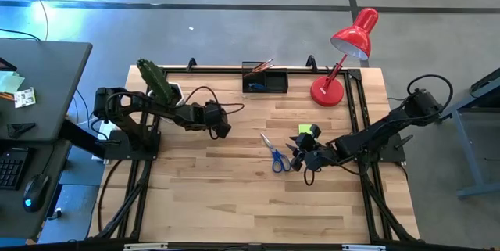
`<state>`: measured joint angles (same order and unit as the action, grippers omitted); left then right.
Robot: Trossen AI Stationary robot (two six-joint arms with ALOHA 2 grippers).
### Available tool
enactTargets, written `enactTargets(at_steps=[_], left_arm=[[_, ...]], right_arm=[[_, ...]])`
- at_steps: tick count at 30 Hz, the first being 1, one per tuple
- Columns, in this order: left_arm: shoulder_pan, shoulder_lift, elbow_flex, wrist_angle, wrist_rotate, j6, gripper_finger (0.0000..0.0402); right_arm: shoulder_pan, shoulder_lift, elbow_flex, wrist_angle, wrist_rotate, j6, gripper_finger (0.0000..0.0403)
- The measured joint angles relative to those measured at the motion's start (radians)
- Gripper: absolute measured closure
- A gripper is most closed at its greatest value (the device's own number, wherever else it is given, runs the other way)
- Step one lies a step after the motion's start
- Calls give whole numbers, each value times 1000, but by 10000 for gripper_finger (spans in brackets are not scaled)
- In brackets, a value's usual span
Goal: Pick and place office supplies into organizer
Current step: Put the pink binder clip into the bottom left section of the desk organizer
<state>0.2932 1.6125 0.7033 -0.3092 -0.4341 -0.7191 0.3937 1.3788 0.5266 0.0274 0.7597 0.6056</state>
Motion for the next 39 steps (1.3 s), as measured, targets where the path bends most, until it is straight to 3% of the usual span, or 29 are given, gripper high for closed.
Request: enactTargets(at_steps=[39], left_arm=[[1,56,5,5,44,6,252]], right_arm=[[0,0,0,0,1,-3,269]])
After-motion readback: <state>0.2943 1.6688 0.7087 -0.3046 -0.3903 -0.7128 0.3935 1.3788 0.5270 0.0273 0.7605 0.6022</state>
